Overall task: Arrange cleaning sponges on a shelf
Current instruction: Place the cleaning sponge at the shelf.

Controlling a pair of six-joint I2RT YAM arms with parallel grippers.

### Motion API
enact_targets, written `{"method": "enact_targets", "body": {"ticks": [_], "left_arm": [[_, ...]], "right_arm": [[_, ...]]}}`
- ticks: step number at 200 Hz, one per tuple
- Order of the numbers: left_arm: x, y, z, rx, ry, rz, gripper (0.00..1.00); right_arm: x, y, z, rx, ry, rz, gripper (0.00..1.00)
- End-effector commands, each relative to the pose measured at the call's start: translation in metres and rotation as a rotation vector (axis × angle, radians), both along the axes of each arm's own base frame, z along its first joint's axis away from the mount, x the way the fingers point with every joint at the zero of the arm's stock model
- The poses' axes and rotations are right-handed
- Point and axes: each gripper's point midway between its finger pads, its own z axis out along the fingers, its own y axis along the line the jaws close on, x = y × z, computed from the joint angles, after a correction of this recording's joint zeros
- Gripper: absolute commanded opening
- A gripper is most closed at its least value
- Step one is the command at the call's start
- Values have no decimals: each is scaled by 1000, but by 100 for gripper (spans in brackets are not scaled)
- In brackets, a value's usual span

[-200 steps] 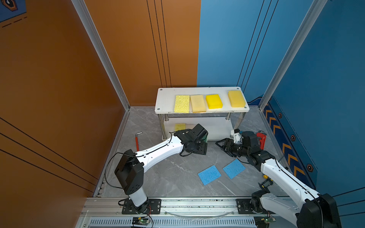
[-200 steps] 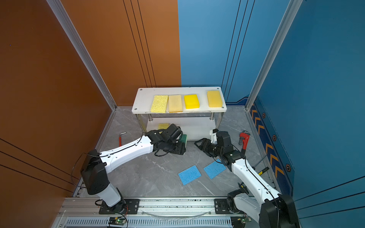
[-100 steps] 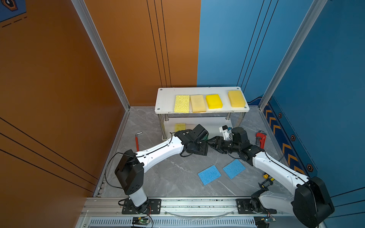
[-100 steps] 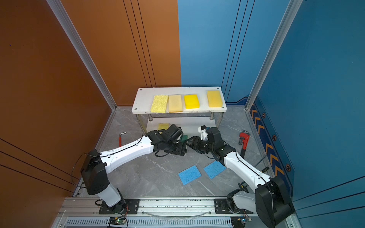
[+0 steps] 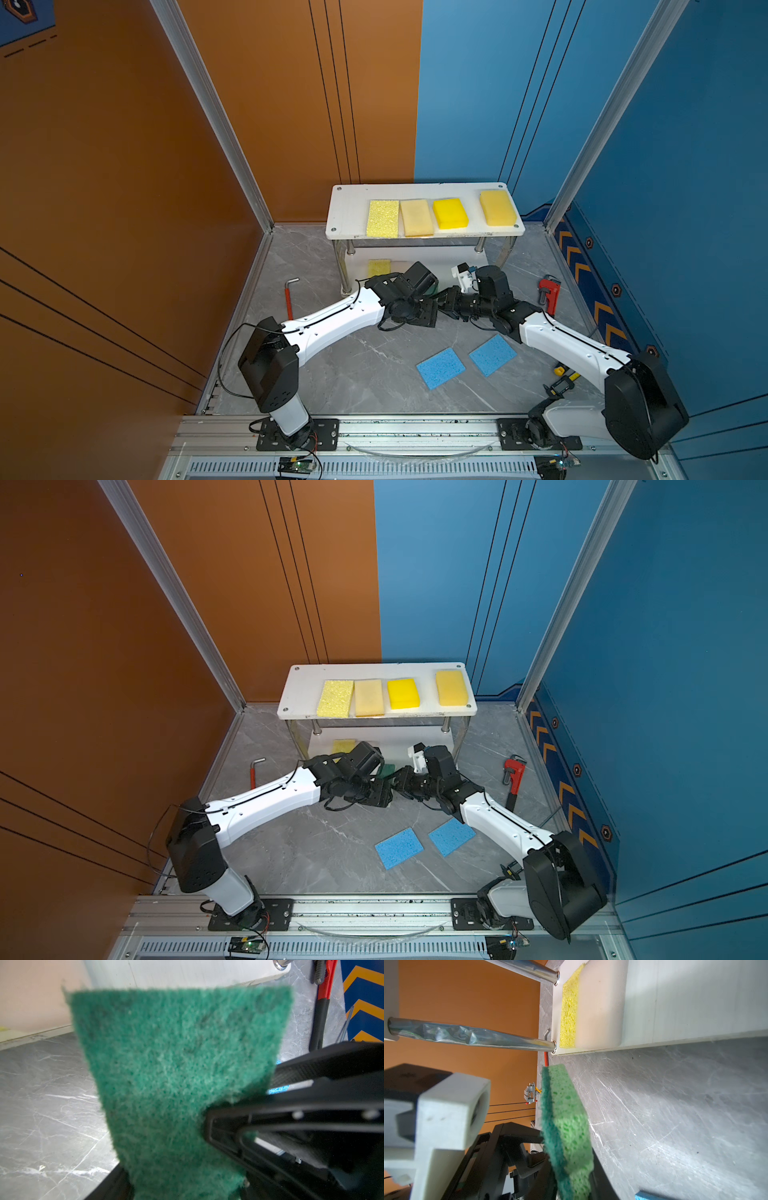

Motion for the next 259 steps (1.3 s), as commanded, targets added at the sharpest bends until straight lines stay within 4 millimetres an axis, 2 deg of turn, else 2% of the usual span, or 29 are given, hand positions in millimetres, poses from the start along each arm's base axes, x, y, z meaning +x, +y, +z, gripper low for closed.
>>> {"method": "enact_targets", "body": {"ticks": [1, 19, 28, 53, 80, 85, 87, 92, 113, 193, 259], "left_arm": [[-4, -3, 10, -28, -21, -10, 75], [-2, 3, 12, -27, -28, 4, 85], [-3, 8, 13, -29, -31, 15, 100], [-16, 38, 15, -39, -29, 63, 98], [-37, 84, 2, -32, -16, 129, 98], [-37, 91, 5, -42, -20, 146, 98], [-42, 96, -3, -29, -5, 152, 98], [-45, 104, -7, -26, 7, 168, 98], [-50, 123, -7, -52, 1, 219, 98], [-59, 159, -7, -87, 9, 301, 98], [-58, 171, -10, -108, 23, 348, 98]], "right_arm": [[9, 0, 12, 11, -46, -25, 19], [10, -7, 11, 4, -45, -43, 19], [12, -12, 10, 0, -46, -55, 19], [22, -24, 10, 10, -50, -82, 20], [33, -13, 15, 56, -57, -19, 20], [36, -11, 15, 61, -58, -9, 20], [36, -10, 15, 61, -57, -6, 20], [38, -9, 13, 60, -54, 0, 20], [50, -8, 8, 54, -52, 7, 20], [91, -4, -8, 26, -25, 51, 20], [112, -12, -19, 1, 14, 91, 20]]}}
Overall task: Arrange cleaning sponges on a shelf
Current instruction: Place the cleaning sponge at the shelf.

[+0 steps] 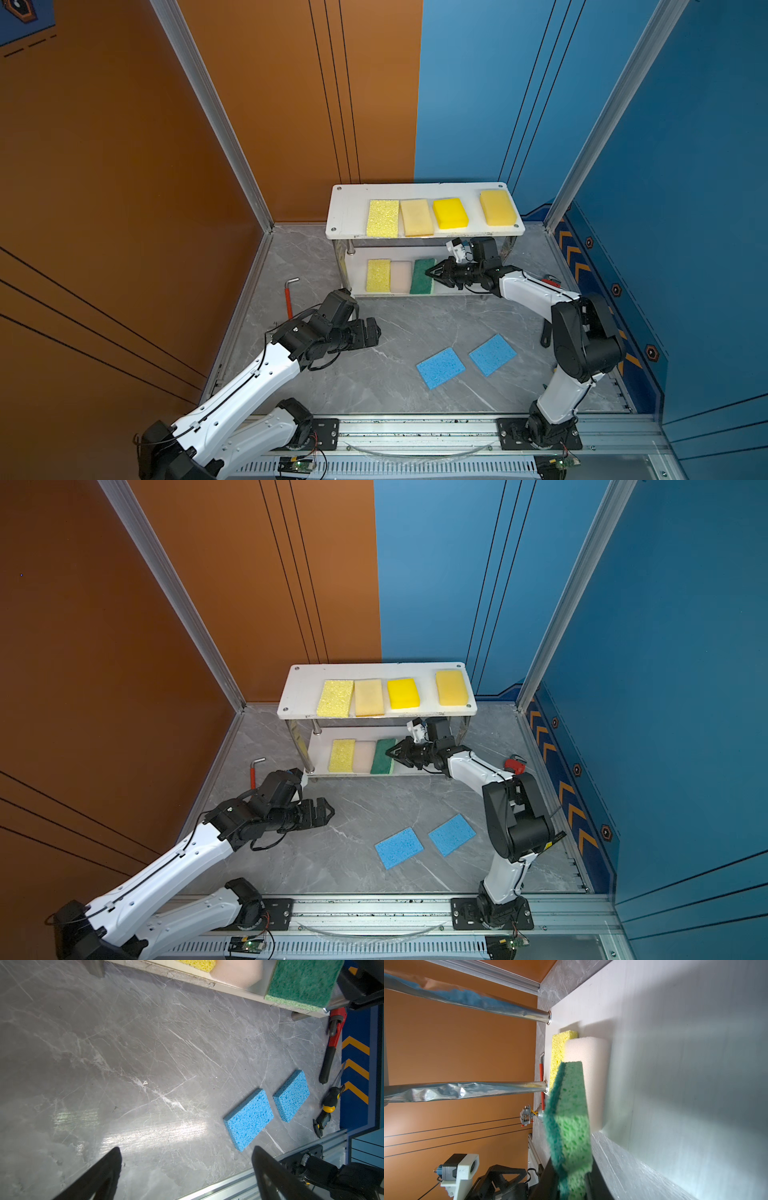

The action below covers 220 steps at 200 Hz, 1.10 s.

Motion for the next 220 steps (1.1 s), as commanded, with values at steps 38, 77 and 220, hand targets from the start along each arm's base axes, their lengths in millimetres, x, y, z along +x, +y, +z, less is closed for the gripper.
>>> {"method": "enact_targets", "body": {"ticks": [38, 77, 220], "left_arm": [[-6, 9, -9, -5, 46, 27, 98], [-6, 11, -10, -6, 48, 42, 98], [-18, 31, -18, -3, 64, 99, 98]], "right_arm": [[9, -12, -10, -19, 37, 46, 21], [11, -14, -23, -38, 58, 52, 23], [53, -10, -37, -76, 64, 15, 25]]}}
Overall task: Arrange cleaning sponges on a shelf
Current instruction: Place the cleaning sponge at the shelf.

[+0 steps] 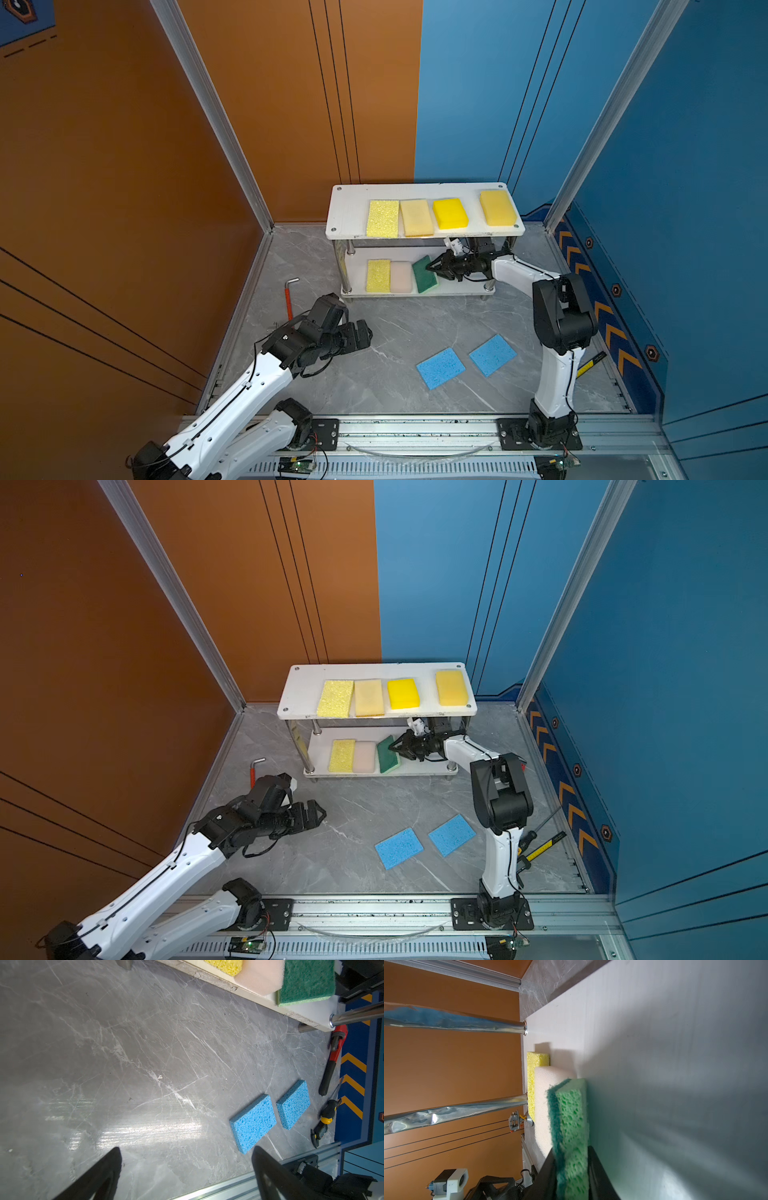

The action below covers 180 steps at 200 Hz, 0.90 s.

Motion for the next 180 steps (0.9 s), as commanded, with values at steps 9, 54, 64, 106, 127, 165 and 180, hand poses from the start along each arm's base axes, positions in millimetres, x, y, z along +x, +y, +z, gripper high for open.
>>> {"method": "enact_targets", "body": {"ticks": [9, 54, 64, 106, 127, 165, 180], "left_arm": [[-9, 9, -11, 14, 48, 19, 98], [-6, 11, -12, 20, 58, 20, 98], [-6, 11, -13, 20, 61, 19, 98], [-7, 13, -15, 16, 65, 22, 98], [-7, 14, -16, 16, 67, 27, 98], [-6, 15, -16, 16, 68, 29, 98], [-6, 16, -17, 15, 71, 29, 98]], "right_arm": [[9, -5, -3, -36, -12, -22, 25], [9, -6, -4, -57, -32, -63, 24], [10, -7, -4, -53, -34, -85, 24], [15, -5, -4, -20, -34, -136, 24], [13, -3, -6, -31, -32, -136, 26], [12, 0, -5, -33, -32, -153, 30], [11, 0, -6, -44, -34, -160, 34]]}}
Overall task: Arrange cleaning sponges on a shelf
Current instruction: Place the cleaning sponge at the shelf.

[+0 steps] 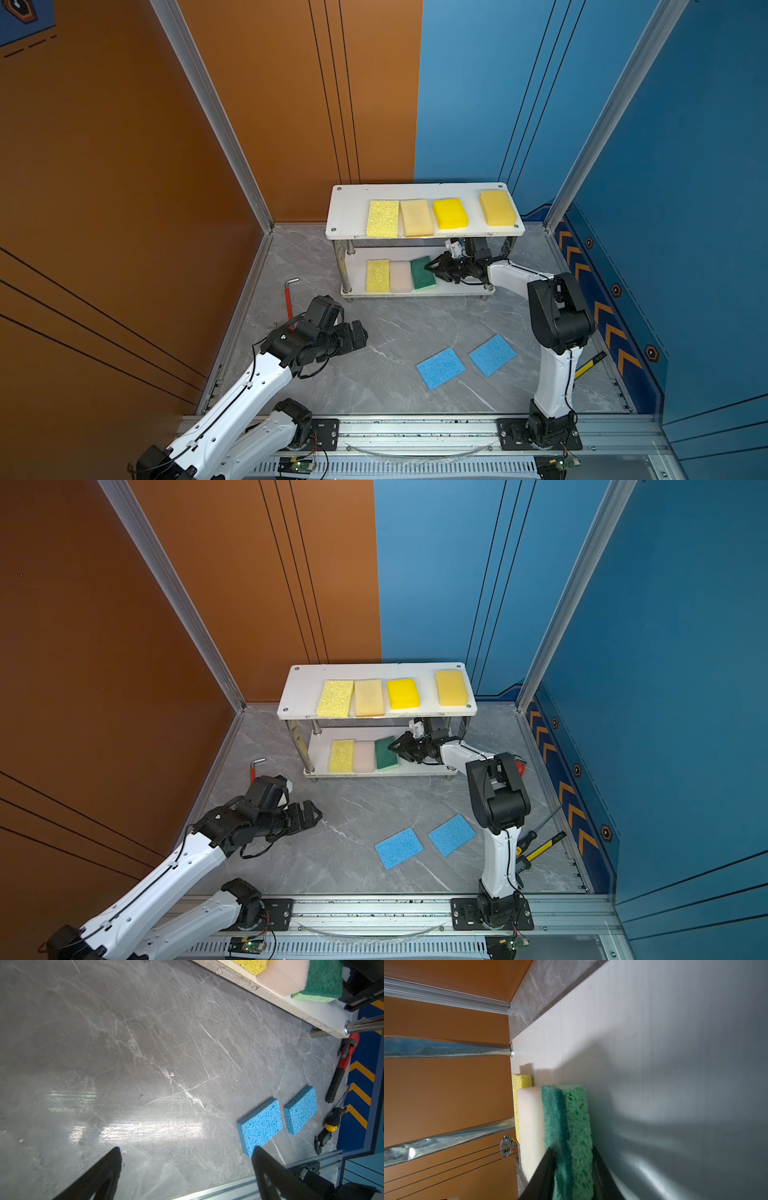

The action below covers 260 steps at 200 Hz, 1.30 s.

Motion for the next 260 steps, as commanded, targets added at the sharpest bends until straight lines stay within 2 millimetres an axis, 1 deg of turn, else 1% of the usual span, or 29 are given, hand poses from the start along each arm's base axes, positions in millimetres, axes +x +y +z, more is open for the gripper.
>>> {"method": "enact_targets", "body": {"ticks": [1, 16, 50, 102, 116, 141, 155, 186, 220, 260], "left_arm": [[-7, 4, -8, 13, 32, -15, 98], [-7, 5, -8, 11, 33, -14, 98], [-7, 6, -8, 8, 35, -13, 98], [-8, 7, -9, 5, 34, -9, 98], [-9, 8, -10, 4, 34, -7, 98], [-9, 7, -8, -5, 28, -5, 98], [-10, 8, -7, -9, 26, 1, 98], [-14, 9, -8, -23, 24, 14, 98], [-19, 12, -9, -24, 23, 32, 98], [-21, 12, -8, -20, 14, 34, 98]], "right_arm": [[1, -1, 14, -11, -38, -36, 34], [0, -3, 14, -13, -36, -43, 40], [-6, -6, 15, -14, -38, -46, 46], [-19, -15, 20, -54, -40, -40, 51], [-19, -18, 17, -64, -34, -38, 51], [-17, -28, 15, -113, -26, -60, 52], [-17, -28, 15, -139, -26, -49, 53], [-17, -20, 14, -157, -28, -12, 54], [-15, -5, 20, -150, -50, 19, 54], [-16, 8, 17, -133, -42, 51, 54]]}}
